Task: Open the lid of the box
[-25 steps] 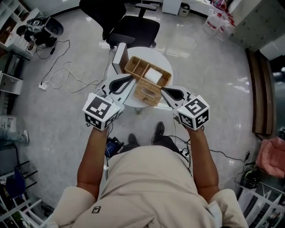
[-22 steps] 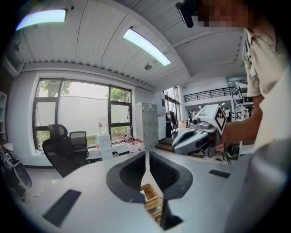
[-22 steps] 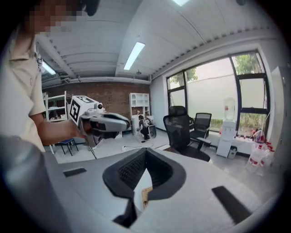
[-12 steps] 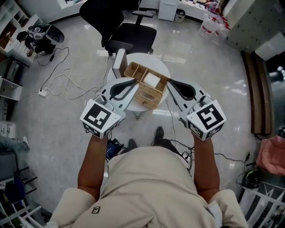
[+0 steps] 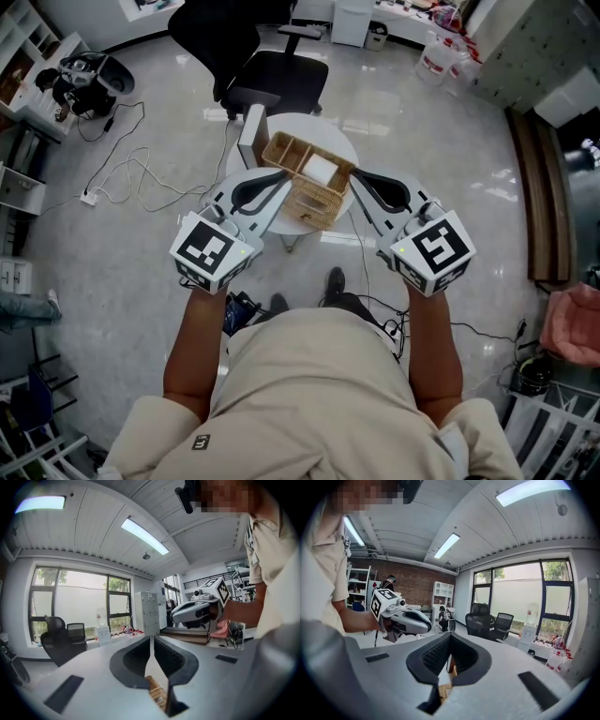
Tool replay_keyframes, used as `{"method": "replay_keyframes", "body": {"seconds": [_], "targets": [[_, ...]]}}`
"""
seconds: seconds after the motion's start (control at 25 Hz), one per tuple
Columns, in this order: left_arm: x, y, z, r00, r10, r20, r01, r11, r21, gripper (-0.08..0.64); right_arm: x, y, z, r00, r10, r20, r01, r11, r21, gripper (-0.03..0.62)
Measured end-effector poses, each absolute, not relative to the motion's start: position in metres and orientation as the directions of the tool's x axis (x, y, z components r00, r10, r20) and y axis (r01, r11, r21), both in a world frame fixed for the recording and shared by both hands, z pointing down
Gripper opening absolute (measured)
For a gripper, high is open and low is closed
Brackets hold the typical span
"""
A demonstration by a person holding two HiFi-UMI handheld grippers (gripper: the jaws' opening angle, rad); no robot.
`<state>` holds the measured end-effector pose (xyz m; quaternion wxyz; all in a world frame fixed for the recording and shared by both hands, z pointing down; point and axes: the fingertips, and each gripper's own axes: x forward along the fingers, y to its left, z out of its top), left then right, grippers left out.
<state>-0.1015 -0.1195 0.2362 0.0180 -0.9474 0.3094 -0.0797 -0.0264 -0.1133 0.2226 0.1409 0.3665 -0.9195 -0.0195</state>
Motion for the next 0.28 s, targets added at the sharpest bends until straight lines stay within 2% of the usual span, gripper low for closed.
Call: {"method": "replay_keyframes", "body": {"seconds": [0.28], "targets": [[-0.101,-0.118,0.2424,0.806,-0.576,0.134,-0.57,-0.817,-0.086,0.025,-0.0254,-0.1125,0.2268,-0.685,-0.681,0.258,-0.671,0.728,0.141,-0.011]]}}
